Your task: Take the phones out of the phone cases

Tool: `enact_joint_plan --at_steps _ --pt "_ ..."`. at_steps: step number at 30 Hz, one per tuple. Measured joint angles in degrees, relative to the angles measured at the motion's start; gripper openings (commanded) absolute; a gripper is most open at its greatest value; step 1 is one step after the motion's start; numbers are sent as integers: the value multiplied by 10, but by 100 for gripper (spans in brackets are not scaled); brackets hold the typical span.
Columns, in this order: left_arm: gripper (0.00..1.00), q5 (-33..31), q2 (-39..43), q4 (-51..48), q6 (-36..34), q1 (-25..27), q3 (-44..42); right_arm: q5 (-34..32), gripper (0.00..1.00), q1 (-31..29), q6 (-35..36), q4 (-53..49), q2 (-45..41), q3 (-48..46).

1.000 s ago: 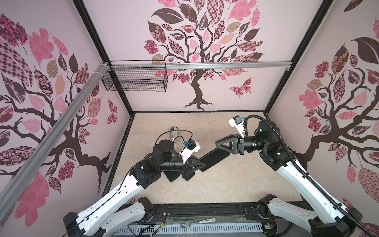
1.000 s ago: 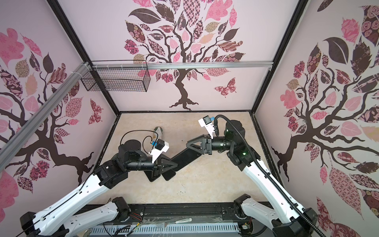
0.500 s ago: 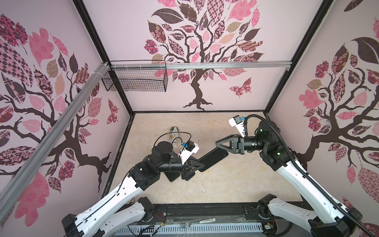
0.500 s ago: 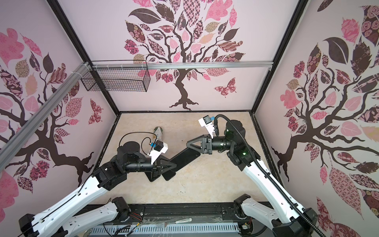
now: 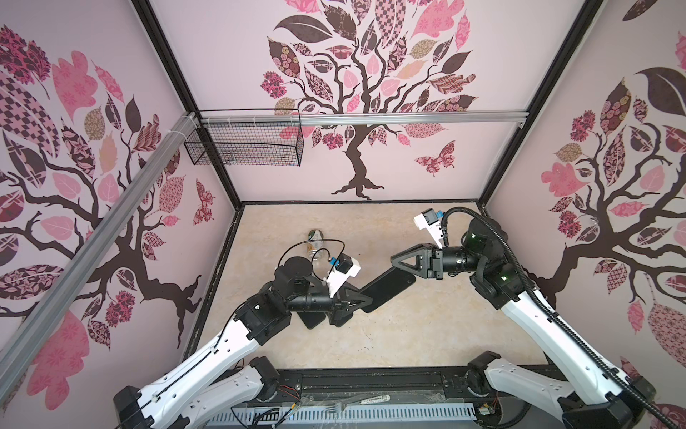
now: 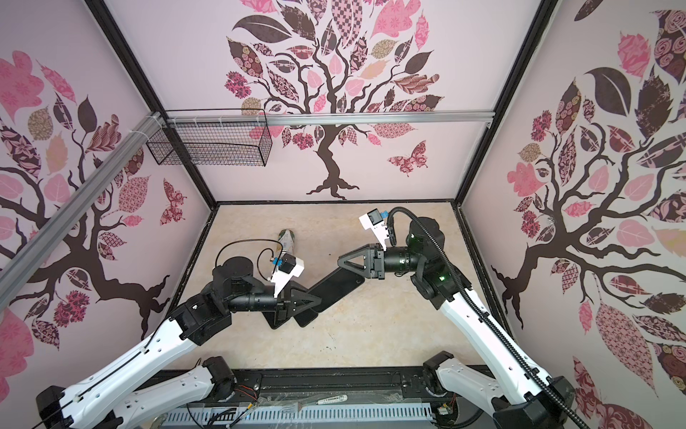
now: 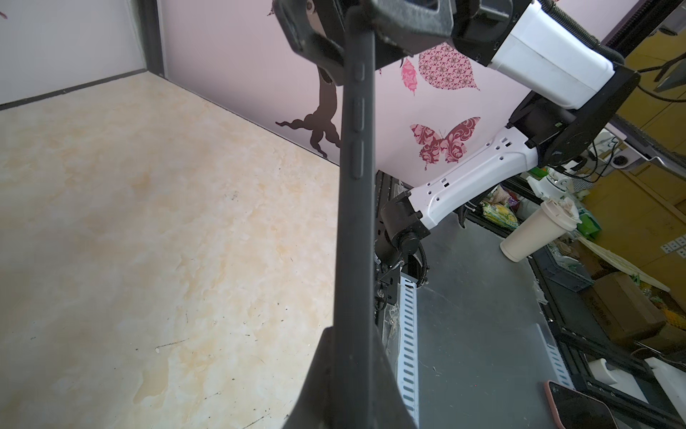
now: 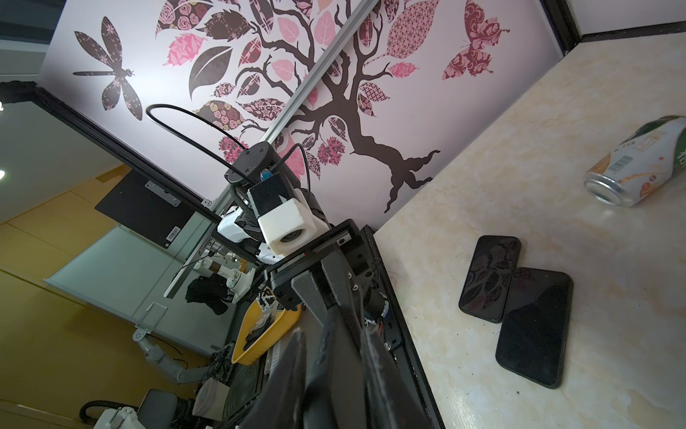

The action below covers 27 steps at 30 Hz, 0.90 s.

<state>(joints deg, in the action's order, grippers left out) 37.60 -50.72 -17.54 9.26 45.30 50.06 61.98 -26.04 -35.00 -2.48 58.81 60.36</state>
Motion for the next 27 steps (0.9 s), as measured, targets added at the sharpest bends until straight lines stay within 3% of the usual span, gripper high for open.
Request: enact_joint_plan --at_steps 14,27 --pt "0 -2 1 3 -6 1 -3 17 16 2 2 12 0 -1" --pt "0 -55 12 -37 -102 4 -6 37 14 1 -6 31 10 -22"
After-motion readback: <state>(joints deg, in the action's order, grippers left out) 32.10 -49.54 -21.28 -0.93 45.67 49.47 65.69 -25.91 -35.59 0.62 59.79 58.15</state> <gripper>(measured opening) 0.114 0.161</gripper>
